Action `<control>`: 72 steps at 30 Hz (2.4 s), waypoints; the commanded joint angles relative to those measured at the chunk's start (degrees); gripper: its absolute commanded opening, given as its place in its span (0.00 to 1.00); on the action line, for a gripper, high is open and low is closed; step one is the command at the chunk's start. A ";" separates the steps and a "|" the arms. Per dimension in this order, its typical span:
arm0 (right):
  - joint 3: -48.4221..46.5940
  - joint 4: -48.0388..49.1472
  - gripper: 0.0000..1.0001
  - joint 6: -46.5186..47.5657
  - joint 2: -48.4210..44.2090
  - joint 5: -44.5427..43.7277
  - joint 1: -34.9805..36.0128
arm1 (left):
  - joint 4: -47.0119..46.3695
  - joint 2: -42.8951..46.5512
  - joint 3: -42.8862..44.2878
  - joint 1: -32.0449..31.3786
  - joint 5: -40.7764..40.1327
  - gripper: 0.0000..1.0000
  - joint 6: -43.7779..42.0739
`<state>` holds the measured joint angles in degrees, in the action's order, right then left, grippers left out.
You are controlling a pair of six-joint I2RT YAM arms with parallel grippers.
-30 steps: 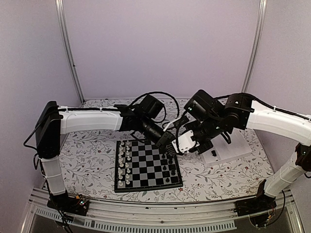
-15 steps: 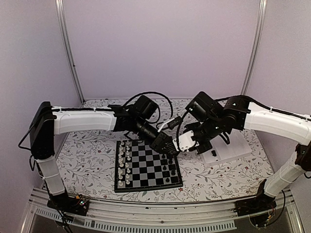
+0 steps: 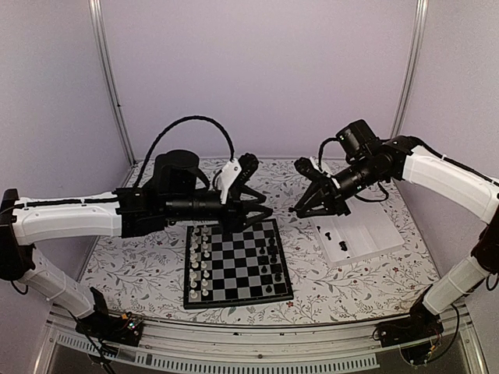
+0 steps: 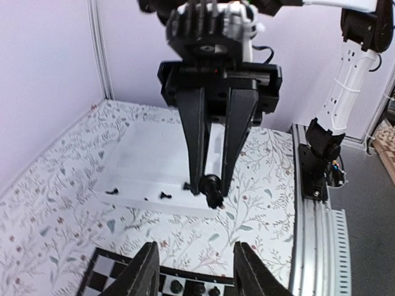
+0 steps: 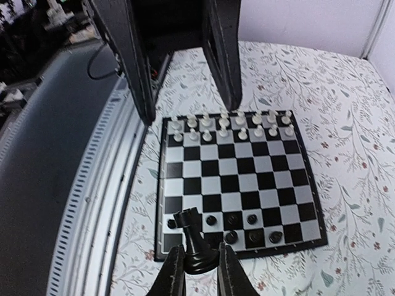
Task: Set up the chess pieces on the board
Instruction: Place the chess piece on the chessboard.
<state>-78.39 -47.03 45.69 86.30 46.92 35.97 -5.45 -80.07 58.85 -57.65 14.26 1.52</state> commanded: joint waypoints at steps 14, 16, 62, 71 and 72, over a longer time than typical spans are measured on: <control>-2.70 2.81 0.10 -9.22 3.70 24.44 -2.92 | -11.82 -4.92 3.47 -3.09 1.06 0.42 -8.99; -2.56 2.79 0.10 -9.18 3.82 24.39 -2.95 | -11.86 -5.38 4.00 -3.08 1.67 0.41 -8.97; 21.51 13.47 0.52 -8.27 -10.52 10.75 -23.48 | 22.22 -21.72 12.51 -9.27 -0.22 0.04 -14.15; 22.84 13.63 0.53 -7.99 -11.67 10.99 -23.48 | 28.76 -30.13 17.43 -11.35 -2.92 0.03 -15.62; 22.84 13.63 0.53 -7.99 -11.68 11.12 -23.52 | 29.20 -30.60 17.63 -11.42 -3.31 0.04 -15.62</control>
<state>-56.45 -34.52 38.09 75.90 57.52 12.67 19.88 -109.23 74.00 -68.10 12.78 -12.82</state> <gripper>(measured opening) 0.525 0.104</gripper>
